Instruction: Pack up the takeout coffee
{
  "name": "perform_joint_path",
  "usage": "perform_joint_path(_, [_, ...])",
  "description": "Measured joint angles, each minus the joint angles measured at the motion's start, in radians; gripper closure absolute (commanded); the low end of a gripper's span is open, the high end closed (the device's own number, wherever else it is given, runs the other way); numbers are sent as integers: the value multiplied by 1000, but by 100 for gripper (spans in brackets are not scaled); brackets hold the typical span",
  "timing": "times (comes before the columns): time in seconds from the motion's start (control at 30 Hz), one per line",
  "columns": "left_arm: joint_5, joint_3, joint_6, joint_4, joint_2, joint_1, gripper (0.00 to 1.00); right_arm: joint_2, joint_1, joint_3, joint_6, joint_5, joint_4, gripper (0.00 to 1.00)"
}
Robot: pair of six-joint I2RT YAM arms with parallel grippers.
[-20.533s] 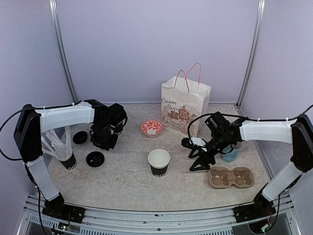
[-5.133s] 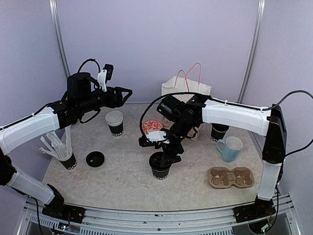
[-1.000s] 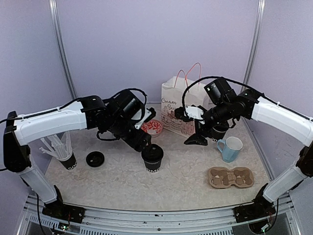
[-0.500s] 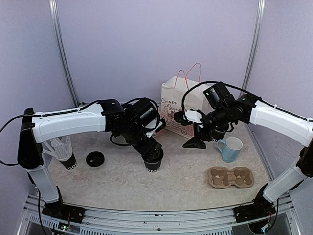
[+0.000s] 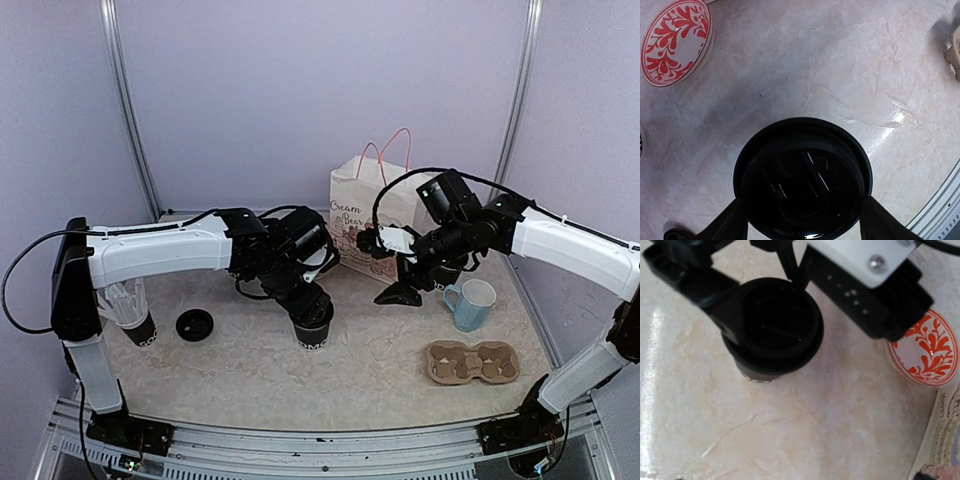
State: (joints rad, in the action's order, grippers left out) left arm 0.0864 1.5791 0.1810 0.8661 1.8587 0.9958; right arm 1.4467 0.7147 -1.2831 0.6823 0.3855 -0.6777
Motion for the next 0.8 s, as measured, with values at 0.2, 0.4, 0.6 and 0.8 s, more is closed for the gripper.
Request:
perform_joint_path(0.2, [5,10,-7,-26,1,-3,38,0,0,0,0,0,0,3])
perform_joint_path(0.4, [15,2,-6,-26,3,-4,36,4,0,0,0,-1,0,3])
perform_joint_path(0.6, [21,-8,-3,-31,-3,-9,31,14,0,0,0,-1,-1,3])
perform_joint_path(0.8, [23,-8,-4,-42,-3,-6,29,17,0,0,0,-1,-1,3])
